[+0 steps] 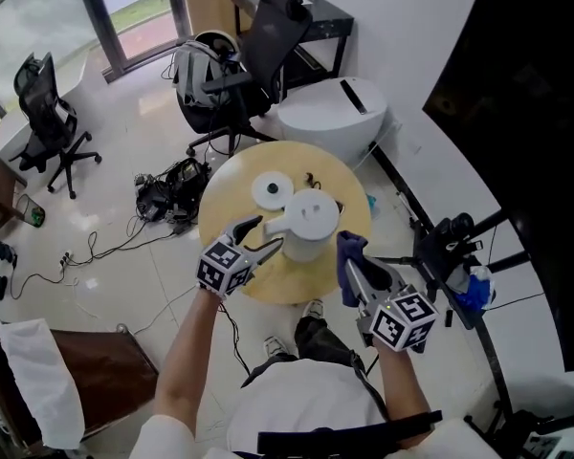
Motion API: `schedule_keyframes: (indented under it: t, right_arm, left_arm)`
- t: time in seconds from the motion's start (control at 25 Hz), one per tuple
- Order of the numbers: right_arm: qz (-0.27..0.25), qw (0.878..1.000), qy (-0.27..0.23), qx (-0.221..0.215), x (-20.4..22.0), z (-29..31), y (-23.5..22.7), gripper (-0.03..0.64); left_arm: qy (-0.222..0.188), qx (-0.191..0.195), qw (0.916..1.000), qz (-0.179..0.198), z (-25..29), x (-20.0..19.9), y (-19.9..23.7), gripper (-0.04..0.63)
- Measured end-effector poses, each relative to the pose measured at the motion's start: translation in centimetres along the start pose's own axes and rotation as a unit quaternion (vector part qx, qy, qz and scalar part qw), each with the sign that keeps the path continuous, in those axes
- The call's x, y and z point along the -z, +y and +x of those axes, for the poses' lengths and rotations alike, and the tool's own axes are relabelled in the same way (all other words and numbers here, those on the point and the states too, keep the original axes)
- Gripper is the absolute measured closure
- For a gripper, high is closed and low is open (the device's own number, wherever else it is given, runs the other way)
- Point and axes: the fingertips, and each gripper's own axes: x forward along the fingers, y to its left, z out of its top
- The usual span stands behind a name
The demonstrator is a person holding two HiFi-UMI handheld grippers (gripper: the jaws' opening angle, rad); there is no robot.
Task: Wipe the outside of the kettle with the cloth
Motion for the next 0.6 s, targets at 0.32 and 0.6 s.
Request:
schedule_keyframes:
  t: [0.32,0.6]
  right_arm:
    - [-0.019,1.000,0.013,-0.006,-1.8,2.9,-2.1,0.535]
    - [-0.115,0.989,0.093,-0.012,-1.4,6.8,-3.7,0.535]
  left_arm:
    - [0.020,0.065,0.9964,0.051,3.3,0.2,-0.3,0.394]
    - [0.014,0.046,0.9959,0.077,3.2,-0.3,-1.8,0.419]
